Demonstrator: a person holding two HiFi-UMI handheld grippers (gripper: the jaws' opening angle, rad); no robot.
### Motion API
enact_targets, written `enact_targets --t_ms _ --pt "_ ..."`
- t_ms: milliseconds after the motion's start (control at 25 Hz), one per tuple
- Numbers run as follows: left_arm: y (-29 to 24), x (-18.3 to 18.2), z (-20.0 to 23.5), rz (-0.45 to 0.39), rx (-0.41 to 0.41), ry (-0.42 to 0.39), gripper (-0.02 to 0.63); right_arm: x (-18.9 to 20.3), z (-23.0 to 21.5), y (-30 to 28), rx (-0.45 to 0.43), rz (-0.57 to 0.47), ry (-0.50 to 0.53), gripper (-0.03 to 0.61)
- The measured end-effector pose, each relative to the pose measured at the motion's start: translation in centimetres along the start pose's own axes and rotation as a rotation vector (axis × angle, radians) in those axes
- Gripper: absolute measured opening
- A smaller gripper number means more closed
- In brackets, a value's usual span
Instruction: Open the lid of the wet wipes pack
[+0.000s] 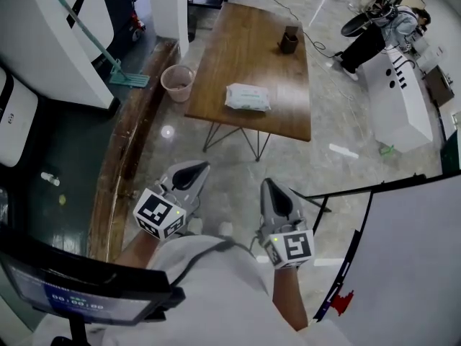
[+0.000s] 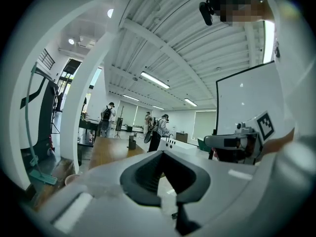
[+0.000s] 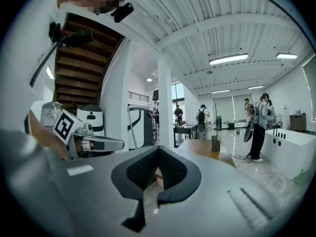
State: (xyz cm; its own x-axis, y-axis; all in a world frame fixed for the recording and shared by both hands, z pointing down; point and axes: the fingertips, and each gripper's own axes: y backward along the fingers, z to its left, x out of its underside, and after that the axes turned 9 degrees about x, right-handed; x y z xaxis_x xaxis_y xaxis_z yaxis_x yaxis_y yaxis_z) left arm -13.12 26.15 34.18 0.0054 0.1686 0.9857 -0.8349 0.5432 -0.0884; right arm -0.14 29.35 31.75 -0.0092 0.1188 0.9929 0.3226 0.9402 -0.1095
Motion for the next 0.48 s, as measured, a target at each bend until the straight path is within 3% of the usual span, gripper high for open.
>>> enact_targets --t_ms 480 --pt "3.1 -0.2 4.0 0.003 0.051 0.011 0.005 0.2 3.6 -2.2 0.055 0.024 -0.015 0.009"
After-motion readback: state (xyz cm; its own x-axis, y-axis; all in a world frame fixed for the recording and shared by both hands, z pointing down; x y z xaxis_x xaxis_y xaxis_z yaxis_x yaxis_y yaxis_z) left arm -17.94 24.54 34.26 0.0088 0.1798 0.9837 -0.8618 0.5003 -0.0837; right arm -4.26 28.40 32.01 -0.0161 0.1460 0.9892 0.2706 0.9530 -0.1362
